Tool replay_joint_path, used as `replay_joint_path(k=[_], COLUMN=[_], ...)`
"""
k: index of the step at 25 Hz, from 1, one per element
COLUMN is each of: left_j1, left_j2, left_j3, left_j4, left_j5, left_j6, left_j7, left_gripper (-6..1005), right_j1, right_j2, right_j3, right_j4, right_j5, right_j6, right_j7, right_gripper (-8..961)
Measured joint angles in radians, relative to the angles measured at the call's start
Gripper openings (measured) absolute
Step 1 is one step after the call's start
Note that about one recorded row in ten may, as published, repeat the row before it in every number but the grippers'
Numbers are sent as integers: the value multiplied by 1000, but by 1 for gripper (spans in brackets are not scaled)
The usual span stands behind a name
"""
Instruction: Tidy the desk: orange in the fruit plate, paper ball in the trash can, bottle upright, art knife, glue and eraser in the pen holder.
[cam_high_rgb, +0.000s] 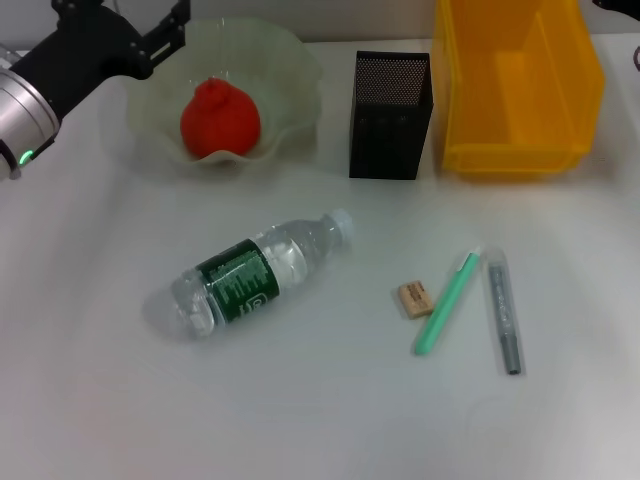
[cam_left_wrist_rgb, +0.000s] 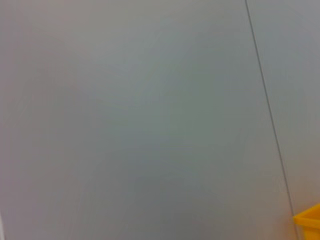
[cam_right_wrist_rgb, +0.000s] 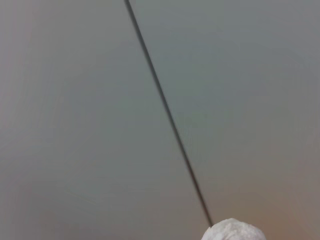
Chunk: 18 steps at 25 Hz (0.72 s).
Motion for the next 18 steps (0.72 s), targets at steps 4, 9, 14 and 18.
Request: replay_joint_path(k=[4, 9, 14, 18], left_j1=[21, 44, 66, 109], left_j2=[0, 1, 9, 17], left_j3=[52, 114, 210, 259], left_j4=[44, 96, 174, 385], left_j5=[0, 0, 25, 241], left_j6=[2, 4, 7, 63], left_j7=[-74, -144, -284, -623], left_gripper=[743, 743, 743, 743], right_j1=[3, 2, -15, -46], right_j2=[-6, -10, -6, 4], right_j3=[-69, -101, -96, -104], right_j4=[1, 1, 1, 53], right_j5=[-5, -7, 20, 214], right_j6=[3, 7, -20, -167], right_j7=[32, 58, 52, -110], right_gripper=[418, 558, 621, 621])
